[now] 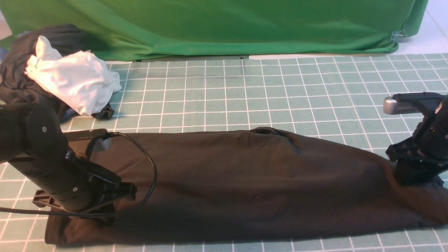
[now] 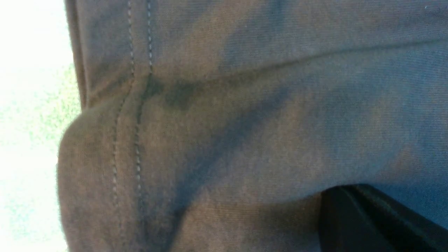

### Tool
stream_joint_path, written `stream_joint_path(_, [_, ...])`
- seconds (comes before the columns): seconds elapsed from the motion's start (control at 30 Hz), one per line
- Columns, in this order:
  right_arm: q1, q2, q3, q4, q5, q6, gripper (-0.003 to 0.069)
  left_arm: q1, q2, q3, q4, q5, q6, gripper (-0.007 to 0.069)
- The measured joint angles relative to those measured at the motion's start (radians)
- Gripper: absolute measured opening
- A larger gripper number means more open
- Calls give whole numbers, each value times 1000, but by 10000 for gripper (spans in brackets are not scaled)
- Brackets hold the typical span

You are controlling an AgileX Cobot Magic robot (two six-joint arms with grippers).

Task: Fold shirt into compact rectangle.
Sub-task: 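Pull the folded dark garment lengthwise by its ends to straighten it flat on the table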

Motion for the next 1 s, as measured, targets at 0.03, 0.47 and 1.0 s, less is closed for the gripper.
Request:
stream_joint_path(0.03, [3,1,0,0,-3,0,352,0,0,0,0,0,0,6])
stream_joint_path(0.47, [8,41,-3,-3,-99,-1,372,0,0,0,0,12,25,6])
stream_joint_path(1.0, [10,-34,-3,-63,-118,-70,20,0,0,0,1,16,41,6])
